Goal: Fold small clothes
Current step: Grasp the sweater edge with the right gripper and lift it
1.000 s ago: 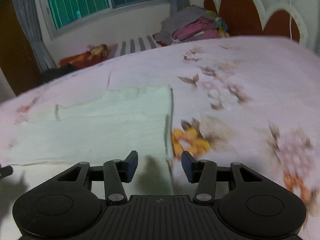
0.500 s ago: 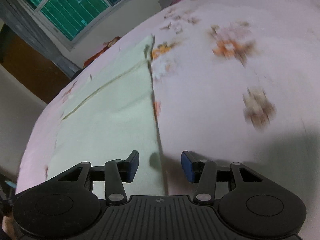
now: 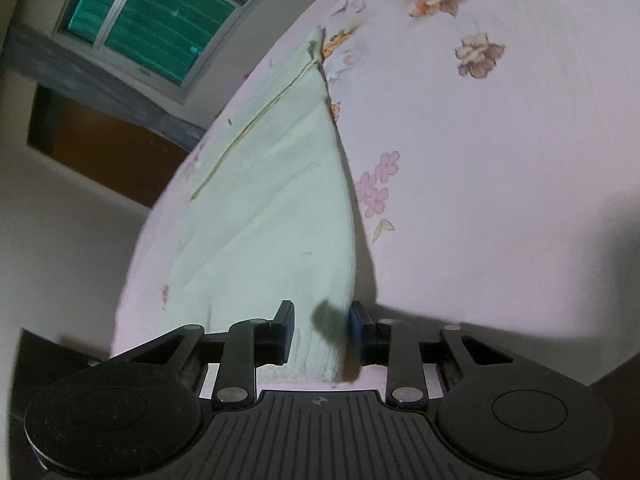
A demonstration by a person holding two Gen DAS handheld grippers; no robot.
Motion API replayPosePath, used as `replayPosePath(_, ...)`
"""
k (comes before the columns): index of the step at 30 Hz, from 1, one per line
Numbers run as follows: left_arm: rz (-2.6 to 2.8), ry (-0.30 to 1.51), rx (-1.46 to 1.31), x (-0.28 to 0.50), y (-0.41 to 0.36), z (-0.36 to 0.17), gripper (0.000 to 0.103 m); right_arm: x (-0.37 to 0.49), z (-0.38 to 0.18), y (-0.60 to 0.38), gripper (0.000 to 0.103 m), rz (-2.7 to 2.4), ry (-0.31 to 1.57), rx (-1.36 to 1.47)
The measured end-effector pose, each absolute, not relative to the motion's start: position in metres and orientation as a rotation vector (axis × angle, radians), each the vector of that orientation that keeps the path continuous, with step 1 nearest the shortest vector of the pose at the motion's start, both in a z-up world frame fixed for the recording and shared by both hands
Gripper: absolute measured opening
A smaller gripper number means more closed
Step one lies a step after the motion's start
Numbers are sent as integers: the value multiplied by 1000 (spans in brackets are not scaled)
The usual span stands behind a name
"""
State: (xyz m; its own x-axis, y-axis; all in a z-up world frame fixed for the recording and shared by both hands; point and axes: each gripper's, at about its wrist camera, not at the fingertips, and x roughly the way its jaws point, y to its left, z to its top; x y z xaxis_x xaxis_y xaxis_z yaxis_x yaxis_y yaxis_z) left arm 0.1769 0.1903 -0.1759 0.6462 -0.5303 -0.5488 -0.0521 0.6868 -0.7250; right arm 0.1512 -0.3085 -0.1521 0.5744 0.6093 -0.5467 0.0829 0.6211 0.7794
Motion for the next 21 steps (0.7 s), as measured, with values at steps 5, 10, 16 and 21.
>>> replayPosePath(5,-281,848,-789,189,184,-183,0,171,-156,-303,5,377,944,892)
replayPosePath(10,-225,815,-736,173,184,-179,3,155,-140,-309,2,428,852,864)
replayPosePath(16,-210,756,-806,185,186,-171,3,162,-142,-317,2,409,864,845)
replayPosePath(21,-232,684,-801,207,185,-144,3,185,-109,-316,2,432,760,815)
